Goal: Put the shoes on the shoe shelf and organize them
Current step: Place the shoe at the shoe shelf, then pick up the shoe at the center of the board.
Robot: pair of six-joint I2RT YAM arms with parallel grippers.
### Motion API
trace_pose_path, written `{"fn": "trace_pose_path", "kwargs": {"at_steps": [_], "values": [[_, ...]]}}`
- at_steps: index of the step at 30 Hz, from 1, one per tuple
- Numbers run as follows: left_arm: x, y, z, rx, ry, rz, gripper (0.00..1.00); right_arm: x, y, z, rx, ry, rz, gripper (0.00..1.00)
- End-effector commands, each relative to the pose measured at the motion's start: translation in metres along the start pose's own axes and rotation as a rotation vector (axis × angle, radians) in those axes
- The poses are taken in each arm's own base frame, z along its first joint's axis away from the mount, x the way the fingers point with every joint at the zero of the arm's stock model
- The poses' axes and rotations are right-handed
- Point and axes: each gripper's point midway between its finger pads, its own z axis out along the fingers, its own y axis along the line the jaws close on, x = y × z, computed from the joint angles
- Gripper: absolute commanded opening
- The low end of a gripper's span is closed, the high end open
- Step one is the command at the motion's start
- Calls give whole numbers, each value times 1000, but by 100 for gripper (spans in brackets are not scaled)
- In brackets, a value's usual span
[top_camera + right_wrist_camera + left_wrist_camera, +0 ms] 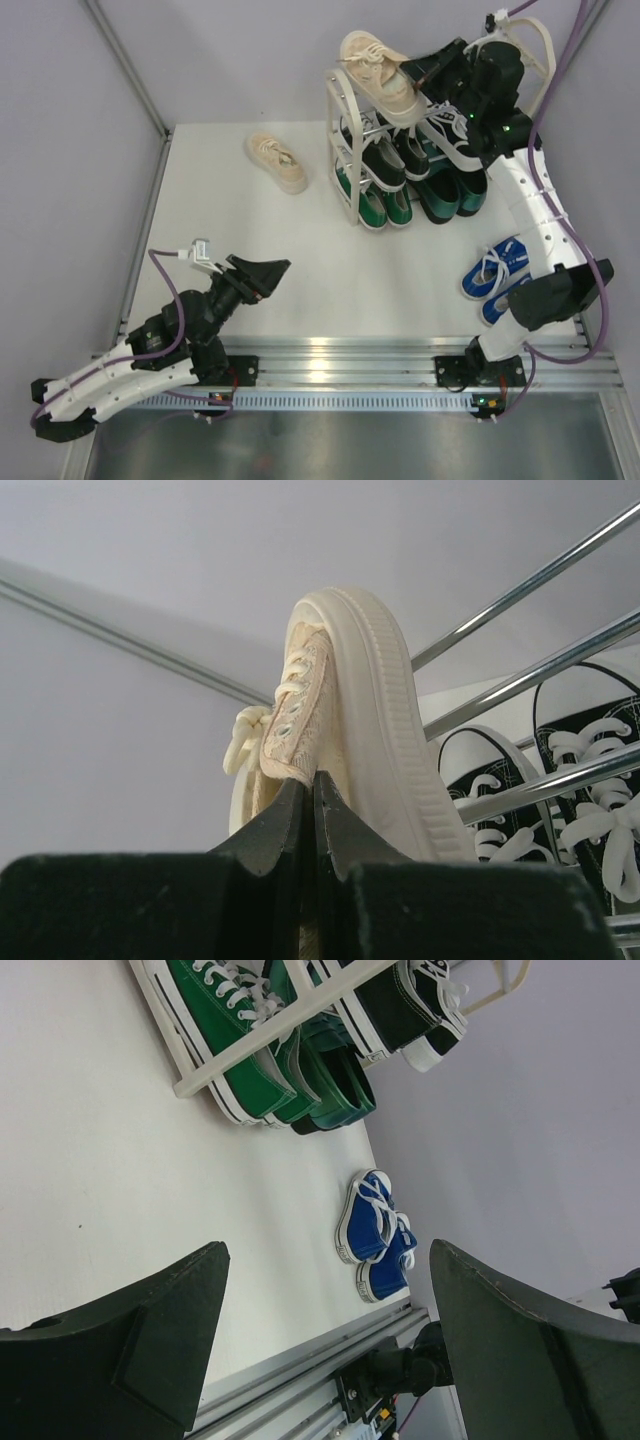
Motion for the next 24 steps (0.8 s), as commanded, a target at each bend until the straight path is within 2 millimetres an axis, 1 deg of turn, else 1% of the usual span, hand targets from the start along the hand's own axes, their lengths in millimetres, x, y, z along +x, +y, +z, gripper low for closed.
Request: {"fn": "trace_pose_path", "kwargs": {"at_steps": [1,5,7,8,10,12,13,15,16,17,19,21,22,23,24], "values": [[-3,-1,1,5,-17,-20,87,-19,46,-6,-150,-75,44,0],[-1,0,2,1,-13,-21,87,-8,38,-2,-137,-50,53,0],[-1,0,2,2,-15,-22,87,-7,37,-2,-140,-46,52,1],[-2,-1,2,2,-17,-23,87,-4,34,-1,-135,-41,53,5],[-2,0,2,1,-15,-20,87,-2,35,-2,-142,-33,52,9],[-2,-1,2,3,-15,-20,87,-1,35,-4,-144,-31,49,18],[-2,-1,2,4,-15,-21,87,0,34,-4,-145,-30,41,25],[-1,-1,2,4,-15,-21,86,-2,37,-8,-153,-34,24,32],[-1,-1,2,6,-15,-17,87,-3,36,-10,-152,-35,19,39],[-1,-1,2,7,-15,-15,87,-6,40,-14,-162,-39,12,42],[-2,-2,4,7,-21,-6,87,-10,39,-17,-162,-47,-9,47],[-5,-5,5,7,-30,3,87,-16,41,-23,-166,-61,-23,49],[-5,-5,7,3,-31,19,87,-23,39,-26,-162,-76,-31,54],[-6,-8,8,6,-39,22,87,-28,41,-32,-164,-89,-44,55],[-7,-9,9,3,-42,33,87,-37,38,-36,-159,-106,-60,58]]}}
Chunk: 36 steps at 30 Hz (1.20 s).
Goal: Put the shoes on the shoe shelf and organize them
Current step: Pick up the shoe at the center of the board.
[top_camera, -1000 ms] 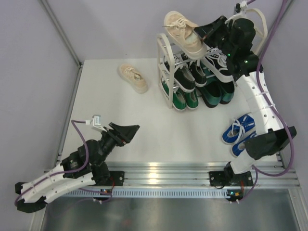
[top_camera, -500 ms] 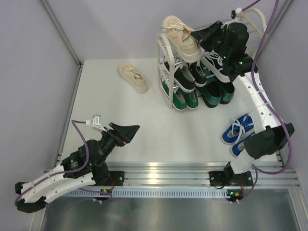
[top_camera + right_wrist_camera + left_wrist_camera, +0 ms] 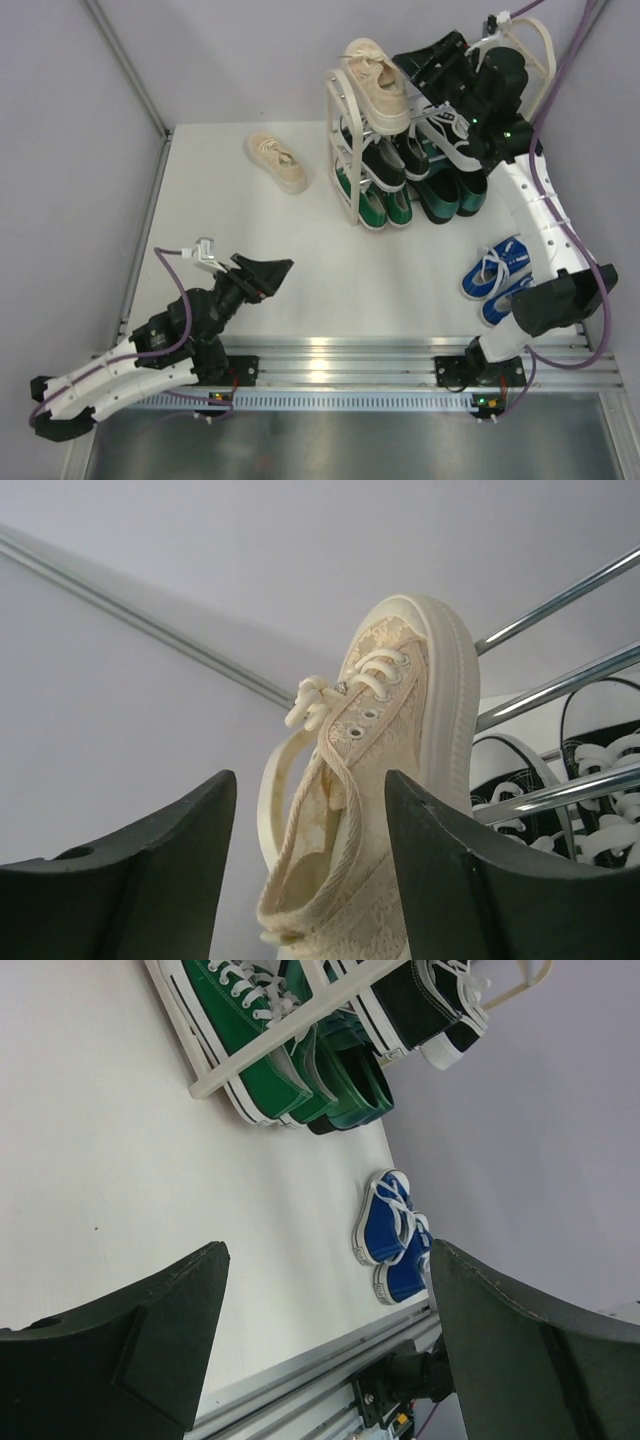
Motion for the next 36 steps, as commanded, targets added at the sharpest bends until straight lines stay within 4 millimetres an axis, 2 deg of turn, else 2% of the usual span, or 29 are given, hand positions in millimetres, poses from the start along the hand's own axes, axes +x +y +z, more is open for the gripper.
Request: {"fn": "trace_pose_path", "kwargs": {"at_steps": [1,5,6,7,8,9,10,11,12,13,14,15,16,17,18,19,20,21,22,23,24,26,27,29,30,32,33,34,36], "values": [[-12,-12,8,9,-51,41,87,-47,37,-36,-96,-120,-93,62],[-22,-19,19,-30,-92,107,87,-79,46,-70,-82,-201,-256,72],[-25,-20,22,-44,-105,119,87,-84,43,-78,-73,-208,-358,76],[-30,-20,27,-78,-128,153,87,-80,35,-83,-58,-191,-402,85],[-32,-20,30,-94,-138,177,88,-80,47,-102,-100,-195,-474,90],[-34,-19,33,-112,-151,199,89,-64,54,-115,-217,-114,-624,93],[-33,-13,39,-154,-156,245,89,-46,43,-120,-286,-57,-686,97],[-39,-15,42,-170,-178,259,90,-35,53,-146,-381,-37,-805,99],[-40,-16,46,-175,-173,280,90,-16,48,-163,-472,50,-853,99],[-43,-8,56,-219,-176,305,90,5,14,-169,-428,143,-815,99],[-31,-11,64,-185,-102,308,90,16,12,-187,-453,155,-925,99],[-34,-11,72,-181,-82,289,90,31,0,-198,-465,208,-960,100],[-51,12,89,-257,-106,253,89,60,-29,-208,-429,312,-911,100],[-54,18,98,-257,-86,226,89,72,-34,-222,-447,318,-1017,99],[-48,31,112,-269,-26,197,88,89,-54,-229,-430,365,-1013,100],[-71,47,122,-302,-72,165,88,99,-57,-241,-433,375,-1048,99],[-76,56,130,-315,-67,141,88,113,-71,-249,-421,421,-1066,99],[-68,68,147,-325,3,99,88,129,-88,-255,-412,462,-1042,99],[-88,85,155,-363,-25,62,86,138,-93,-262,-411,473,-1051,99],[-92,96,163,-392,-12,34,86,146,-100,-265,-414,492,-1046,100],[-95,103,183,-397,28,13,84,160,-113,-269,-410,524,-1008,99],[-110,122,199,-446,20,14,83,171,-120,-273,-423,539,-998,99],[-107,141,211,-485,46,25,83,179,-129,-274,-419,550,-984,99],[-125,139,231,-458,7,44,83,182,-133,-275,-415,539,-994,99],[-124,153,240,-469,20,45,83,186,-138,-275,-412,536,-995,99],[-133,153,256,-440,3,50,83,186,-140,-277,-404,515,-1002,100],[-132,168,263,-465,5,46,83,190,-143,-279,-406,518,-998,99],[-140,166,272,-457,-6,58,83,191,-142,-280,-412,511,-1005,99],[-136,186,283,-500,8,59,82,192,-143,-282,-411,504,-1014,99]]}}
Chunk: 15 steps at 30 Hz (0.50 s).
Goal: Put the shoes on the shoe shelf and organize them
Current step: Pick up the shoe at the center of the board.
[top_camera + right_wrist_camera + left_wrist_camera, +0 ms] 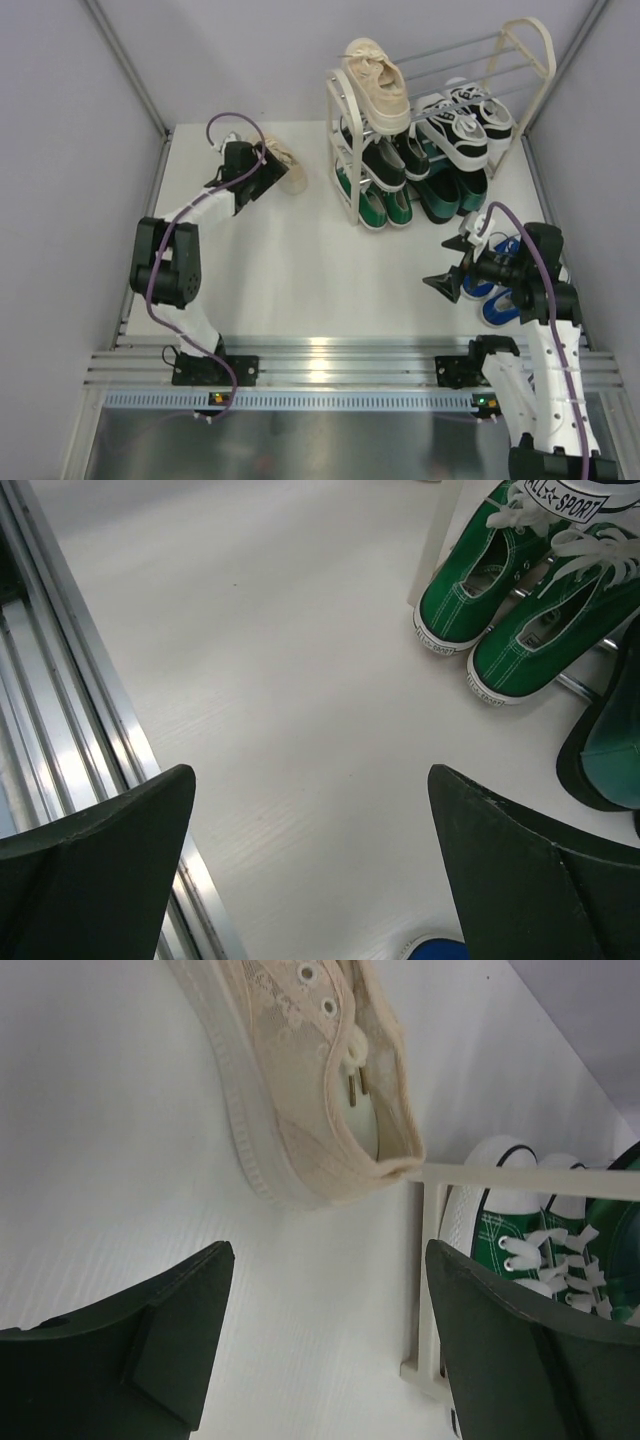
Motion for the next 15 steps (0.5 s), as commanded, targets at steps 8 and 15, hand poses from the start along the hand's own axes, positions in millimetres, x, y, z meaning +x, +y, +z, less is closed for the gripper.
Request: {"fn": "trace_pose_path", "kwargs": {"at_steps": [8,15], "values": [[-25,2,74,-43,-57,49,78,-15,1,-3,-6,-80,-114,100],[-20,22,93,-116,-45,94,69,-17,2,-6,5,-93,-124,100]]}}
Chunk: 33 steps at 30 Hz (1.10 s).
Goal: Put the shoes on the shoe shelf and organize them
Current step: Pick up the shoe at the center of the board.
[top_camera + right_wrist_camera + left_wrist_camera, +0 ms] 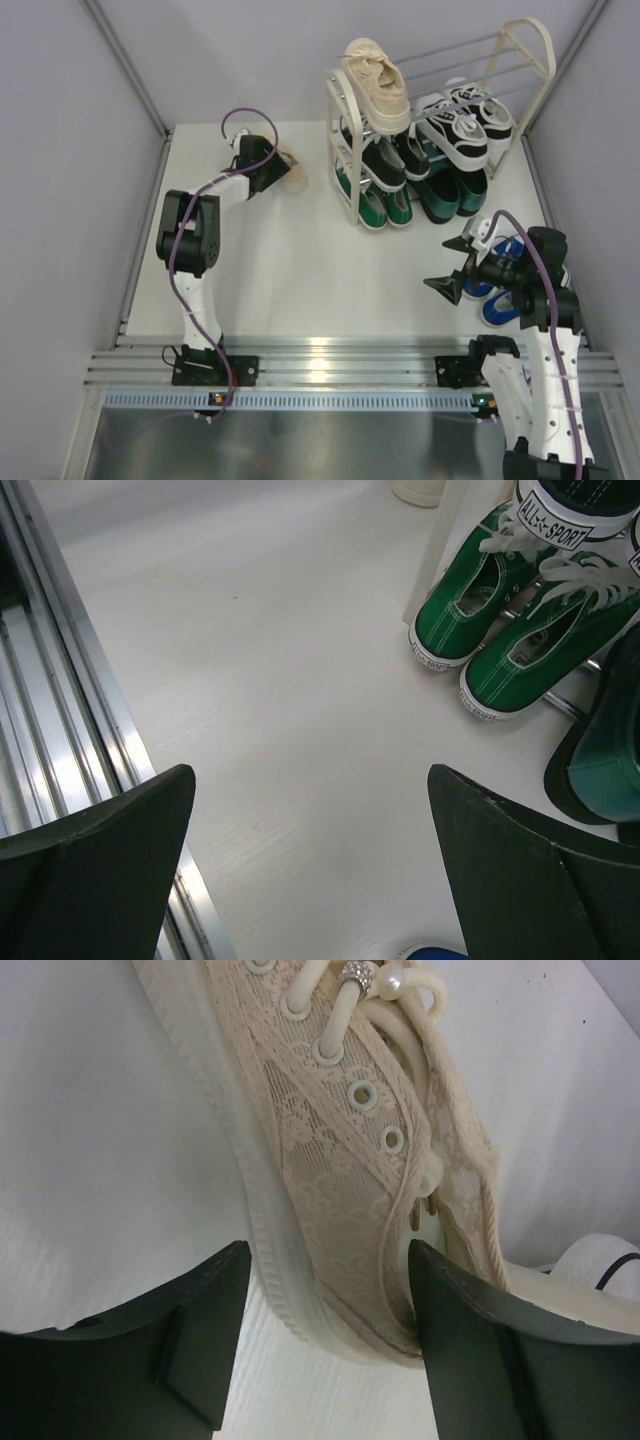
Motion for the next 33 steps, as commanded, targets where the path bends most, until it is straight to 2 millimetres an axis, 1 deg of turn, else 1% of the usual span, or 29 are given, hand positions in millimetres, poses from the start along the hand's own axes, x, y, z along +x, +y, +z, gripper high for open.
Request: {"fn": "trace_pose_path", "kwargs": {"at_steps": [1,2,4,5,7,8,9,10,11,12,13,14,16,17,18,19,20,21,22,23,24,25,26,27,28,30,32,33], "values": [[-15,2,4,-24,-39,45,65,-10,-3,0,-4,-50,-73,99],[-8,9,4,-46,-13,56,55,-10,-4,-1,-1,-50,-74,99],[-3,11,1,-40,-1,70,38,-11,-4,-1,-1,-54,-74,100],[-8,6,-4,-22,-11,92,20,-11,-4,-2,4,-55,-74,99],[-4,8,-12,-4,-9,107,7,-12,-4,-2,6,-60,-76,99],[-13,-2,-25,27,-35,112,0,-13,-4,-3,7,-61,-77,99],[-17,-8,-34,55,-53,112,0,-13,-4,-3,5,-64,-80,99],[-12,-9,-52,84,-49,115,0,-13,-3,-3,4,-66,-81,99],[-9,-16,-65,128,-34,115,0,-13,-3,-3,3,-67,-81,99],[-6,-18,-76,156,-38,117,0,-14,-2,-3,2,-68,-80,99],[-13,-33,-105,217,-68,128,0,-13,-2,-3,-4,-68,-71,99],[15,-20,-114,208,-26,166,0,-14,-2,-3,-6,-68,-70,99],[29,-24,-144,255,-31,206,0,-12,-1,-2,-18,-57,-54,100],[51,-22,-173,292,-29,243,0,-14,-3,-2,-21,-52,-43,99],[60,-24,-188,320,-35,260,0,-15,-4,-2,-25,-50,-30,99],[60,-35,-220,391,-81,284,0,-22,-6,-3,-23,-54,-35,99],[77,-41,-238,432,-76,306,0,-24,-4,-4,-32,-48,-12,99],[101,-25,-246,431,-47,313,0,-25,-4,-3,-49,-43,19,99],[102,-34,-278,511,-78,290,0,-36,-4,-6,-56,-51,13,99],[117,-39,-295,554,-68,291,0,-36,-1,-6,-77,-43,54,99],[136,-27,-302,568,-35,291,0,-40,2,-7,-93,-48,69,99],[146,-34,-331,658,-20,268,0,-50,2,-9,-100,-57,62,100],[155,-33,-341,693,0,259,0,-50,5,-9,-117,-46,97,99],[161,-30,-355,749,6,246,0,-53,6,-10,-125,-46,101,100],[174,-34,-368,804,51,244,0,-59,6,-11,-128,-47,97,99],[191,-36,-382,875,114,272,0,-61,8,-11,-140,-40,118,99],[208,-39,-389,904,175,329,0,-65,8,-11,-139,-36,143,99],[213,-42,-390,906,197,347,0,-68,2,-10,-118,-39,134,99]]}}
